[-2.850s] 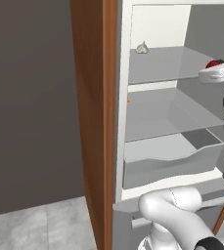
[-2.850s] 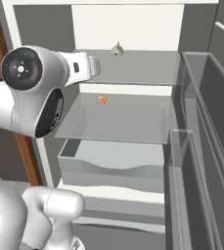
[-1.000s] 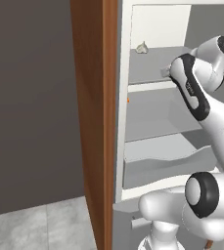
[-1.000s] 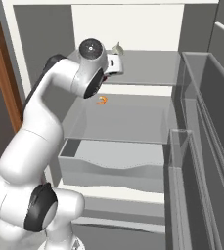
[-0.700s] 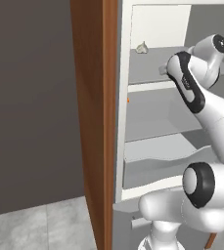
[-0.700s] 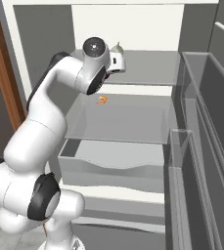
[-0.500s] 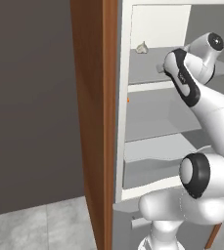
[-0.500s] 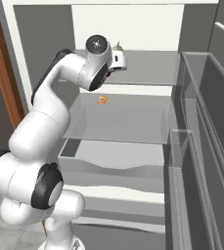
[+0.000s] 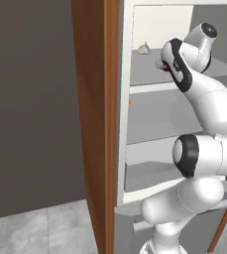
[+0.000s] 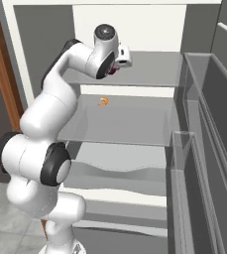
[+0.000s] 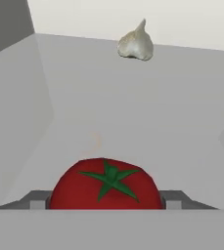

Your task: Transport the fish and tomato to the fridge. Place the fish on the rack containing meat and place the tomato on the rack containing the vegetable, ensuring meats and vegetables are on different racks.

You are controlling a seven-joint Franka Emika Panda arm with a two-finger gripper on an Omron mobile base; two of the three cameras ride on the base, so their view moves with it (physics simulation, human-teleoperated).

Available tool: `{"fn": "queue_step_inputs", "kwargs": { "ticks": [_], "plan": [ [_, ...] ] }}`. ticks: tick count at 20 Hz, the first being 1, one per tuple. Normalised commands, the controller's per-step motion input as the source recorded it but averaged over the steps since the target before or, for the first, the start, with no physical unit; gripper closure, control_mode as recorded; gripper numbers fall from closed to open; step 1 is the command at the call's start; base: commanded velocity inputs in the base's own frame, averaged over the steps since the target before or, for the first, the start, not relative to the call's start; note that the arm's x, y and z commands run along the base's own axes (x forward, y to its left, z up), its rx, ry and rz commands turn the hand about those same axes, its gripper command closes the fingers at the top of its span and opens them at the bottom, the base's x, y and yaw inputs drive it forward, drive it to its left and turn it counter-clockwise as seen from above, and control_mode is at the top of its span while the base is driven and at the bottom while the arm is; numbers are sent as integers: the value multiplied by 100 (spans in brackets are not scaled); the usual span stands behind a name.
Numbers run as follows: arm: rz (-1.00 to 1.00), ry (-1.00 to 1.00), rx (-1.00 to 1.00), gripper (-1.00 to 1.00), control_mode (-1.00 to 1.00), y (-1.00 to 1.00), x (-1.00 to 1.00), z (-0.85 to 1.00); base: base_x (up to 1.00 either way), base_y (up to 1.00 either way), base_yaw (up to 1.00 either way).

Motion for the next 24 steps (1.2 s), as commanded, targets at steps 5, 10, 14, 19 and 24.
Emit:
{"fn": "queue_step_inputs", "kwargs": {
  "ticks": [5,10,14,19,24],
  "plan": [
    [0,0,0,-100,-100,0,23,-50,0,0,0],
    [0,0,0,-100,-100,0,39,-4,0,0,0],
    [0,10,4,-100,-100,0,3,0,0,0,0],
    [0,0,0,-100,-100,0,-10,0,0,0,0],
    [0,0,0,-100,-100,1,-31,0,0,0,0]
  ]
}}
